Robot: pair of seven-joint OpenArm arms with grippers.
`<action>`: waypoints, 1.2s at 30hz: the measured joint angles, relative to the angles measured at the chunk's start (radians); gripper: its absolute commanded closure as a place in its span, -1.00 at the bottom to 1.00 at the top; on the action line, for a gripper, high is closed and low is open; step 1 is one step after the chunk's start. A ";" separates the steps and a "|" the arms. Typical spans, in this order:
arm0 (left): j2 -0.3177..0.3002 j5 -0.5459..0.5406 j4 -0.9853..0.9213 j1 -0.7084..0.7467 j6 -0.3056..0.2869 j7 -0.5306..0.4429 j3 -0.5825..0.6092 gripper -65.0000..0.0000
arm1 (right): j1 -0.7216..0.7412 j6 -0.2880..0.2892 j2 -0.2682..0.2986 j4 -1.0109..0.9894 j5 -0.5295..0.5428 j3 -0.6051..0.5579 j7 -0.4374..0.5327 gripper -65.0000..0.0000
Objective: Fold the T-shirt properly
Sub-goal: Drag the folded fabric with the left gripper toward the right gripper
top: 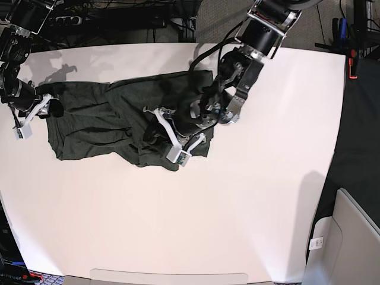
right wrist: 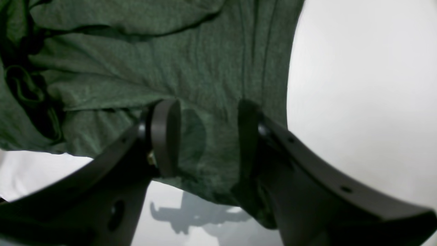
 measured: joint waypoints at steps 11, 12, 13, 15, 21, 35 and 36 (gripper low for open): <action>0.087 -0.005 -0.021 -0.006 -0.014 -0.082 0.196 0.70 | 0.000 0.000 0.003 0.000 0.002 0.000 0.000 0.24; 0.074 -0.001 -0.010 -0.007 0.005 -0.081 0.195 0.70 | 0.000 0.000 0.004 0.000 0.002 0.000 0.000 0.24; 0.057 0.002 0.015 -0.007 0.009 -0.081 0.189 0.70 | 0.000 0.000 0.003 0.000 0.002 0.000 0.000 0.24; 0.010 -0.002 0.089 -0.011 0.005 -0.085 0.188 0.70 | 0.000 0.000 0.003 0.000 0.003 0.000 0.000 0.24; -0.103 -0.003 0.143 0.012 0.013 -0.082 0.082 0.70 | -0.002 0.000 0.003 0.000 0.003 0.000 0.000 0.24; -0.077 0.000 -0.021 0.042 0.018 -0.112 0.008 0.70 | -0.002 0.000 0.003 0.000 0.003 0.000 0.000 0.24; -0.060 0.000 -0.029 0.040 0.016 -0.126 0.009 0.70 | -0.002 0.000 0.003 0.000 0.002 0.000 0.000 0.24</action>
